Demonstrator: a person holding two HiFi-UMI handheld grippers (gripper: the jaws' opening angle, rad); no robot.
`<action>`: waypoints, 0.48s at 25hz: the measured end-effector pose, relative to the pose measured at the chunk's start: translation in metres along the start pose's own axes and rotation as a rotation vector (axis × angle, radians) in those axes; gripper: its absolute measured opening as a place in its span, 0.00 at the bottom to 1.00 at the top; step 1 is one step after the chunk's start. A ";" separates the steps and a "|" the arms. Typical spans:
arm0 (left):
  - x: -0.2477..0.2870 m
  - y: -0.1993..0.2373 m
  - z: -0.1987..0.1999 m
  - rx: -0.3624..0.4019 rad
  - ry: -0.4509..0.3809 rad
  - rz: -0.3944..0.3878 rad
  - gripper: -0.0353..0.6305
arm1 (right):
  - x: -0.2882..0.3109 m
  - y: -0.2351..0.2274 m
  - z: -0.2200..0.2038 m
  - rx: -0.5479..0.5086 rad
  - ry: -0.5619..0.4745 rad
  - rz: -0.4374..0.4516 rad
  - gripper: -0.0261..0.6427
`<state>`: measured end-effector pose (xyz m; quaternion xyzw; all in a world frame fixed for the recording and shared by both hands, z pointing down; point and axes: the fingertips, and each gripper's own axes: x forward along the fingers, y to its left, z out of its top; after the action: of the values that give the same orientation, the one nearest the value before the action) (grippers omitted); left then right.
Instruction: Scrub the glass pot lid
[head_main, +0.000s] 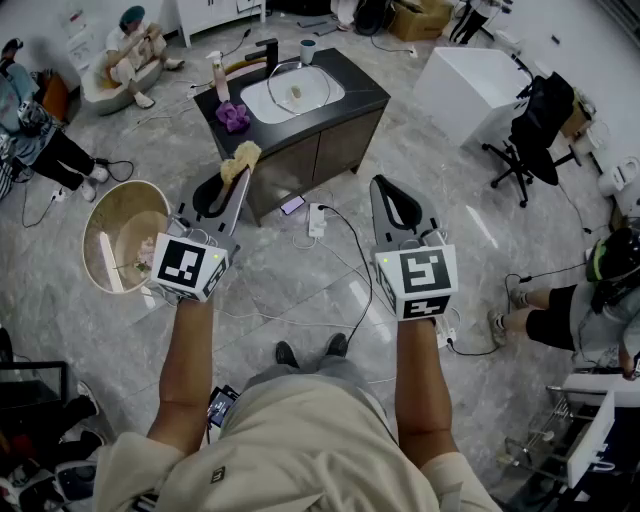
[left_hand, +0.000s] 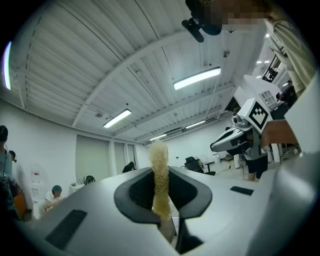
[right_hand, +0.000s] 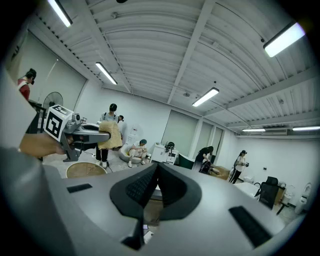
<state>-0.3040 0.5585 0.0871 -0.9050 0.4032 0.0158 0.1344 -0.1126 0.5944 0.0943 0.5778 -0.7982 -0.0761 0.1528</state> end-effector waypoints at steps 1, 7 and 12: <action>0.000 0.001 -0.001 -0.002 0.000 0.000 0.13 | 0.001 0.001 0.000 0.001 0.002 0.000 0.08; -0.003 0.009 -0.001 -0.006 -0.002 0.003 0.13 | 0.007 0.006 0.003 0.003 0.002 -0.001 0.07; -0.001 0.020 0.000 -0.003 -0.012 0.003 0.13 | 0.017 0.008 0.007 0.007 -0.001 -0.004 0.08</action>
<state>-0.3192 0.5458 0.0829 -0.9046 0.4037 0.0220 0.1354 -0.1267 0.5807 0.0921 0.5797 -0.7975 -0.0736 0.1502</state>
